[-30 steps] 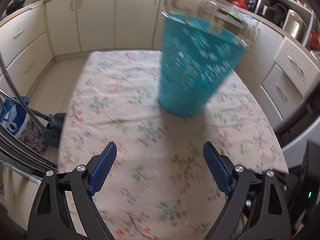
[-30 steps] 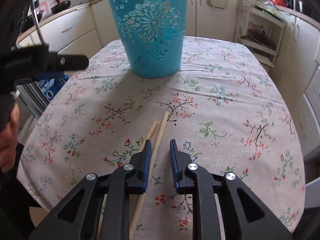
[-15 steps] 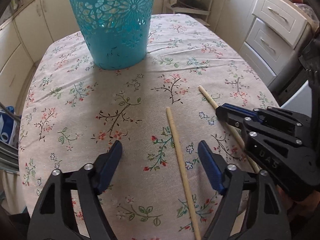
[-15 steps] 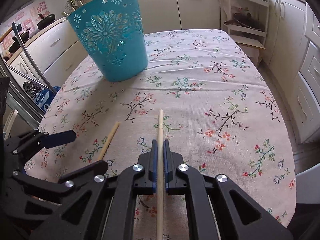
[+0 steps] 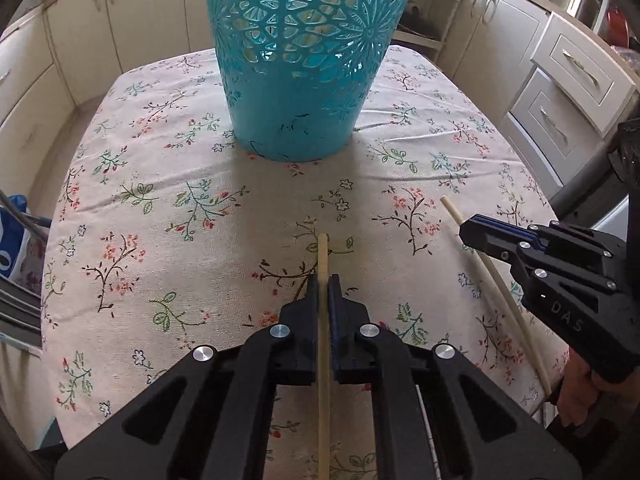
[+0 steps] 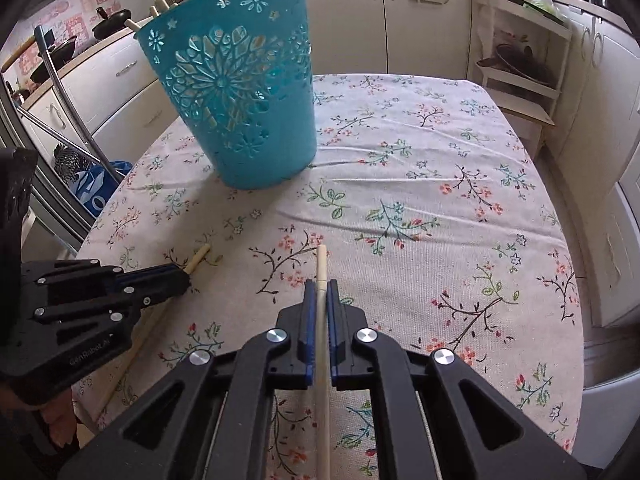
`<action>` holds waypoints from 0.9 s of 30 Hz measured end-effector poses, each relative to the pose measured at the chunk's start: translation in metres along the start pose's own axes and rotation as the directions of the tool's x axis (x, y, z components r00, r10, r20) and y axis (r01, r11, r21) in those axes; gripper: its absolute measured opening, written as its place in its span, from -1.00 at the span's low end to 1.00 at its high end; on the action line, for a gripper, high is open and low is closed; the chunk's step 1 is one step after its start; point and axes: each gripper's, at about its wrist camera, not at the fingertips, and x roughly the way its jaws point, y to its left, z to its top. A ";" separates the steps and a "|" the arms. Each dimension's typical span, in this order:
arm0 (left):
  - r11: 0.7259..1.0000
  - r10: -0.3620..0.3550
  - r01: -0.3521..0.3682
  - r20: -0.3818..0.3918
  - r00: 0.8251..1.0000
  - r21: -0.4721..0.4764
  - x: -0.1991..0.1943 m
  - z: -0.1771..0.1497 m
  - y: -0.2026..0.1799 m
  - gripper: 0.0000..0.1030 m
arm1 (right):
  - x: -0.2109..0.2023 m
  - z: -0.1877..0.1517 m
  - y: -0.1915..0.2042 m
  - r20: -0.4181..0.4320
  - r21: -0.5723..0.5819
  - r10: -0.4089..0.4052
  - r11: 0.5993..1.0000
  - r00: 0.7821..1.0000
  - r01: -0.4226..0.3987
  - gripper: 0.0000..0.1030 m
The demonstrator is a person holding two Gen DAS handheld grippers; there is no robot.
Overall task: Organize utensils
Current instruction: 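Close the left tool on the last chopstick on the table, then lift the chopstick with the left tool over the basket and open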
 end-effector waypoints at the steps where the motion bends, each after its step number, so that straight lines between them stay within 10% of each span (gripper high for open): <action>1: 1.000 0.007 -0.006 -0.005 1.000 0.014 0.000 0.000 -0.002 -0.87 | 0.002 -0.001 -0.001 -0.018 0.004 0.006 1.000 1.000 -0.006 -0.85; 9: 0.986 0.086 -0.086 0.003 0.996 0.140 0.002 0.000 -0.023 -0.85 | 0.006 -0.007 0.015 -0.025 -0.114 -0.053 0.992 0.998 0.050 -0.78; 27: 0.970 0.132 -0.157 0.142 0.981 0.186 -0.033 0.006 -0.033 -0.91 | 0.008 -0.006 0.004 0.039 0.000 -0.004 1.000 0.999 0.004 -0.87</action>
